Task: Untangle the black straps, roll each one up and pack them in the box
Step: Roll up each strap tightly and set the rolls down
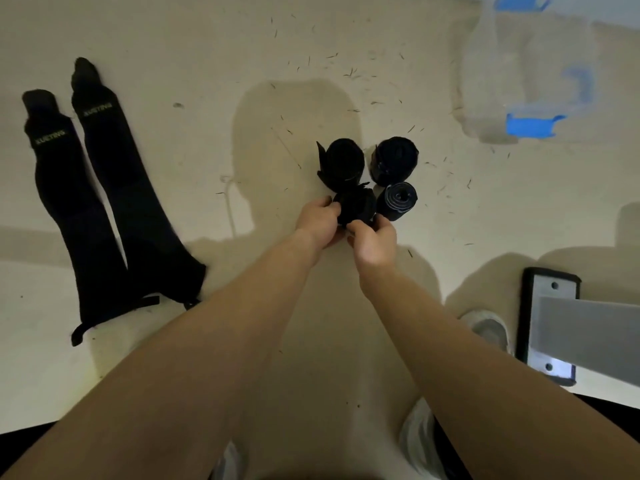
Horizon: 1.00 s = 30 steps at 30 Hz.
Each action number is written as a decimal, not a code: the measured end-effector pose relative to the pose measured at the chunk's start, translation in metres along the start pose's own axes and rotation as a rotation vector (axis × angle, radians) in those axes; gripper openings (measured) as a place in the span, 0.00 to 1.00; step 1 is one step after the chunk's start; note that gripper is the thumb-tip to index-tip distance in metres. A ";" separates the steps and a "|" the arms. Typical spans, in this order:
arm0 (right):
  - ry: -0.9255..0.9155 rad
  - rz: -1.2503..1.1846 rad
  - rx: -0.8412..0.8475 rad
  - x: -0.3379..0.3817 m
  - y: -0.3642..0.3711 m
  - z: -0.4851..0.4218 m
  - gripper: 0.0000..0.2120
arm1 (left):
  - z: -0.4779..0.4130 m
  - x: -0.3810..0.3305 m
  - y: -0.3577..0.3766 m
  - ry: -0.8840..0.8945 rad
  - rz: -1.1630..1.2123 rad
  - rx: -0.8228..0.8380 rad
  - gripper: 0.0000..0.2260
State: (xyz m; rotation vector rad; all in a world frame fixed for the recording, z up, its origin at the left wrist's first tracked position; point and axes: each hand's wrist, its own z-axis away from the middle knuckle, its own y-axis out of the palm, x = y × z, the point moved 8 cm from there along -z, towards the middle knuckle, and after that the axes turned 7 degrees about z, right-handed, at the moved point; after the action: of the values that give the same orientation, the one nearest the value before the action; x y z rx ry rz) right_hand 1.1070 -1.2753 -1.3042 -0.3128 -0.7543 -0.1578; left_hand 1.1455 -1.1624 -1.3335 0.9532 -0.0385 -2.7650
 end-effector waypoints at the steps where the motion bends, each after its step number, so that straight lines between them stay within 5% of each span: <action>1: -0.001 -0.004 0.005 -0.001 -0.001 0.001 0.19 | 0.002 -0.001 0.000 -0.002 0.004 -0.002 0.14; 3: 0.002 0.014 -0.010 -0.001 -0.005 0.005 0.11 | 0.007 -0.001 -0.005 -0.009 0.010 -0.022 0.21; 7: 0.026 0.118 -0.010 -0.002 -0.007 0.020 0.03 | 0.030 -0.008 -0.026 0.010 -0.089 -0.068 0.20; 11: -0.002 0.318 0.115 -0.006 0.019 0.037 0.17 | 0.053 -0.016 -0.065 0.068 -0.291 -0.125 0.18; 15: -0.063 0.506 0.223 -0.004 0.056 0.066 0.10 | 0.078 -0.023 -0.120 0.115 -0.450 -0.213 0.14; 18: -0.098 0.605 0.328 -0.006 0.095 0.086 0.16 | 0.089 -0.025 -0.174 0.118 -0.540 -0.366 0.13; 23: -0.157 0.686 0.489 -0.017 0.163 0.109 0.22 | 0.097 -0.021 -0.261 0.047 -0.551 -0.630 0.15; 30: -0.205 0.808 0.619 -0.038 0.235 0.103 0.27 | 0.081 -0.004 -0.326 -0.053 -0.449 -0.737 0.23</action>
State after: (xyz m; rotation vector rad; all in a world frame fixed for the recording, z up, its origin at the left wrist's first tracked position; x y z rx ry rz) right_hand 1.0723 -1.0186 -1.3120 -0.0215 -0.7882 0.8691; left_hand 1.0360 -0.8473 -1.2982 0.7313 1.2227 -2.7800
